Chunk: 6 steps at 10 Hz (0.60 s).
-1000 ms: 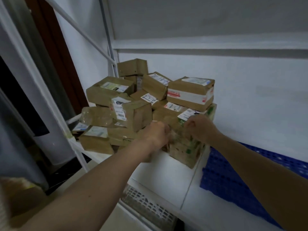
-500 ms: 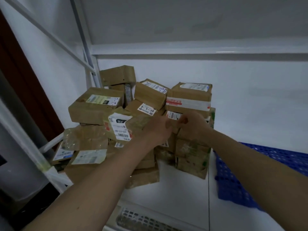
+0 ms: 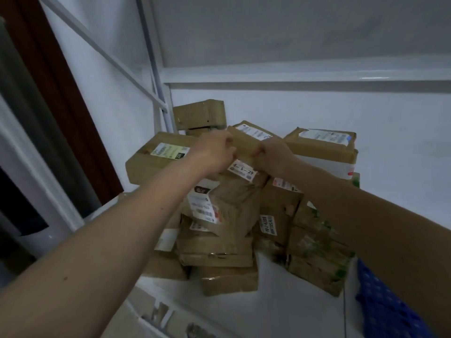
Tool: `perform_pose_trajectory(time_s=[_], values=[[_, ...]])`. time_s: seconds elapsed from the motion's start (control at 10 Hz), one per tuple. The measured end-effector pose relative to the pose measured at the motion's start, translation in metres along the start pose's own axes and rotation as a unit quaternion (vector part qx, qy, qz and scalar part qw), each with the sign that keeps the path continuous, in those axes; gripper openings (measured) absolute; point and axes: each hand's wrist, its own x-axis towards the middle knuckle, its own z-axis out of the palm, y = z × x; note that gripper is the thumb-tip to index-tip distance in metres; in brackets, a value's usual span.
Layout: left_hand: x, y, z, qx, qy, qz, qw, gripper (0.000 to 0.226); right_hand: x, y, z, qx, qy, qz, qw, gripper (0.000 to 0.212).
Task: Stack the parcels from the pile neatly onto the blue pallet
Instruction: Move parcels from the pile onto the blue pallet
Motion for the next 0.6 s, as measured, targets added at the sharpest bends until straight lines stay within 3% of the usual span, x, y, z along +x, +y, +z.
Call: perform_pose_trajectory(time_s=[0.1, 0.3, 0.4, 0.5, 0.6], values=[[0.0, -0.064, -0.016, 0.001, 0.008, -0.07, 0.998, 0.039, 0.02, -0.028, 0.017, 0.021, -0.044, -0.025, 0.998, 0.027], [0.013, -0.171, -0.024, 0.059, 0.004, -0.232, 0.971, 0.052, 0.05, -0.08, 0.057, 0.046, -0.117, 0.016, 0.992, 0.03], [0.02, -0.207, -0.026, -0.011, 0.005, -0.245, 0.97, 0.071, 0.067, -0.102, 0.079, 0.076, -0.132, 0.024, 0.988, 0.025], [0.022, -0.235, -0.028, -0.182, 0.003, -0.207, 0.961, 0.099, 0.082, -0.116, 0.093, 0.114, -0.136, 0.046, 0.983, 0.026], [0.026, -0.255, -0.028, -0.264, -0.034, -0.193, 0.944, 0.112, 0.095, -0.122, 0.105, 0.12, -0.151, 0.074, 0.978, 0.035]])
